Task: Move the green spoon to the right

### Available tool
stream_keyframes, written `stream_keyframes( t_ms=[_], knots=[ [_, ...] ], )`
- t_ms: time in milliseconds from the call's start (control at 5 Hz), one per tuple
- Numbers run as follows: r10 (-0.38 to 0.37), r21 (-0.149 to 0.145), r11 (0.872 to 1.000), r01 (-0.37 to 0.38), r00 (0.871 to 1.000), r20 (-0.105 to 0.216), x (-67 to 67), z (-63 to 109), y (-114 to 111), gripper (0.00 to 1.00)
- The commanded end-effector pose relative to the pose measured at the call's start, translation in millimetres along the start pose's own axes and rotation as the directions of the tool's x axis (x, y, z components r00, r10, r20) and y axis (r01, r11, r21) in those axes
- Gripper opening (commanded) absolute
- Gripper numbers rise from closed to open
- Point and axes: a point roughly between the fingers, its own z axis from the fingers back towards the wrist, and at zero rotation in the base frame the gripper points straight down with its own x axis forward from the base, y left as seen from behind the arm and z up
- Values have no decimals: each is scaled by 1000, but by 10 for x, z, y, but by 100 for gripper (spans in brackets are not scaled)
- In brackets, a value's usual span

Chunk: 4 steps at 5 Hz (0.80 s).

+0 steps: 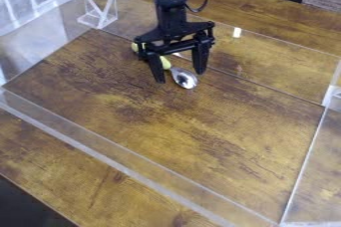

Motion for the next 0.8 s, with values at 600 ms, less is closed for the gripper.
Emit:
stream_keyframes(
  t_ms=[600],
  knots=[
    [109, -65, 992, -104, 990, 84, 420, 156, -89, 100]
  ],
)
